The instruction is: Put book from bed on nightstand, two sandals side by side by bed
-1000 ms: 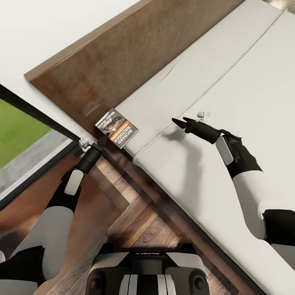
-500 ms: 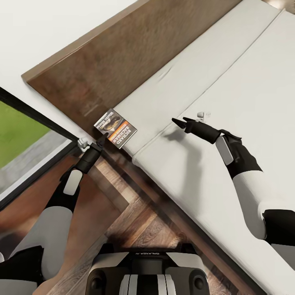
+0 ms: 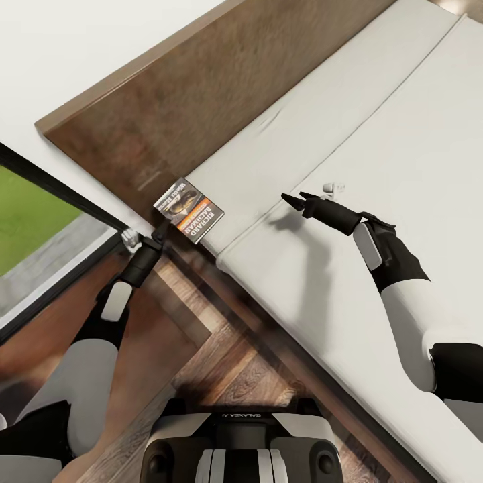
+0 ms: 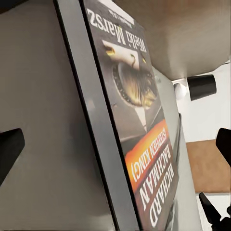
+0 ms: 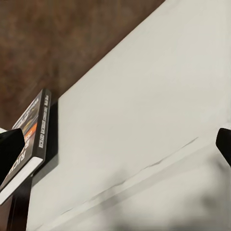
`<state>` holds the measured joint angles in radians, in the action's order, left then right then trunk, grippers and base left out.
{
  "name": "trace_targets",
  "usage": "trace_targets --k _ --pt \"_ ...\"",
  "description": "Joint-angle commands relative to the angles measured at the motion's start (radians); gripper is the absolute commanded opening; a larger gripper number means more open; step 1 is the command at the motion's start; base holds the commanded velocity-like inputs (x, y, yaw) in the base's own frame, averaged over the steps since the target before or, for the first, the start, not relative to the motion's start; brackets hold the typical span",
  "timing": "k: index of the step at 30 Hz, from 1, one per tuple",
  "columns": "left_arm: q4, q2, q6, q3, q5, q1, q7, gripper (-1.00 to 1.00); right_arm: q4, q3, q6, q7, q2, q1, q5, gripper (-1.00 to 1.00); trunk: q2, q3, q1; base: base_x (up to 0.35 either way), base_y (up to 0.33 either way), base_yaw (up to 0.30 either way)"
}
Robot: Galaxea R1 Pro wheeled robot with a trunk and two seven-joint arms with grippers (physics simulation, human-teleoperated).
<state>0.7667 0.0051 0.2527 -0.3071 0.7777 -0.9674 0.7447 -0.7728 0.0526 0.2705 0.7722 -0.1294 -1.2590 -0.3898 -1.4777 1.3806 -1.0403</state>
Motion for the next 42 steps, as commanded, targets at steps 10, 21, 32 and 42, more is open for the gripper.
trace_targets --k 10,21,32,42 --pt "-0.015 -0.002 0.010 -0.032 0.008 0.000 0.002 1.00 -0.003 0.003 0.009 0.002 -0.002 0.000 -0.010 1.00 0.000 0.000 0.000 0.000 0.000 -0.011" --pt "-0.015 -0.001 0.010 -0.033 0.008 0.000 -0.002 1.00 -0.003 0.003 0.009 0.001 -0.001 0.000 -0.010 1.00 0.000 0.000 0.000 0.000 0.000 -0.160" --pt "-0.014 0.000 0.010 -0.033 0.008 -0.001 -0.001 1.00 -0.003 0.004 0.009 0.000 -0.001 0.000 -0.010 1.00 0.000 0.000 0.000 0.000 0.000 -0.103" --pt "-0.015 0.001 0.011 -0.033 0.008 -0.001 0.001 1.00 -0.003 0.004 0.009 -0.001 -0.001 0.000 -0.011 1.00 0.000 0.000 0.000 0.000 0.000 -0.003"
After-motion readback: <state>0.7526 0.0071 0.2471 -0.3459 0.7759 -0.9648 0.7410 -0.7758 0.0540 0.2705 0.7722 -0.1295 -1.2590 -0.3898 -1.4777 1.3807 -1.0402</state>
